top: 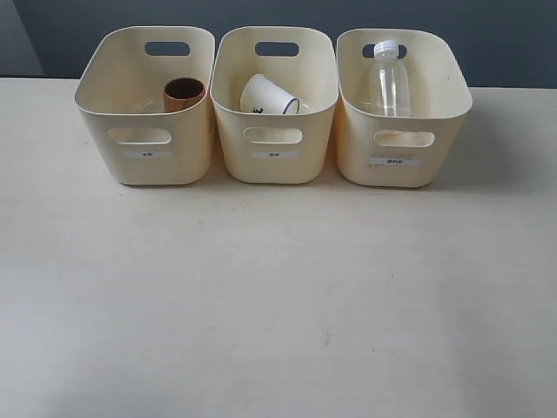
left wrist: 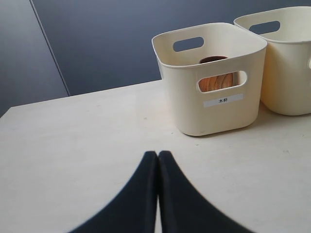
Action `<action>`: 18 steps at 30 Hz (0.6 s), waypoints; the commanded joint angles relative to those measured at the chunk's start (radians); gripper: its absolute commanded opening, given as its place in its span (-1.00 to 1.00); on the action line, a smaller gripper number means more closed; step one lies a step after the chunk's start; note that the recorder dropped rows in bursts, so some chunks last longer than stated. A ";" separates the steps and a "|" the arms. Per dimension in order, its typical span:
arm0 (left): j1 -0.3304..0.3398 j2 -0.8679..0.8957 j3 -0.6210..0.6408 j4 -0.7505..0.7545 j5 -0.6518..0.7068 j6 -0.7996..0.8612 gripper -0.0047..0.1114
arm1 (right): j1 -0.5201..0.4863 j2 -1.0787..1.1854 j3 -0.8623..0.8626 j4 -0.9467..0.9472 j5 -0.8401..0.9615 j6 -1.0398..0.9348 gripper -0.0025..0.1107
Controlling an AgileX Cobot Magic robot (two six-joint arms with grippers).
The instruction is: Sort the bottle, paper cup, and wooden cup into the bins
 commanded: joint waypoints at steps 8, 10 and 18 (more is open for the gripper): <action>-0.004 -0.005 0.001 -0.003 0.002 -0.002 -0.92 | -0.006 -0.005 0.196 0.008 -0.053 -0.060 -0.97; -0.004 -0.005 0.001 -0.003 0.002 -0.002 -0.92 | -0.002 -0.005 0.208 0.002 -0.053 -0.063 -0.97; -0.004 -0.005 0.001 -0.003 0.002 -0.002 -0.92 | -0.002 -0.005 0.229 0.006 -0.033 -0.073 -0.97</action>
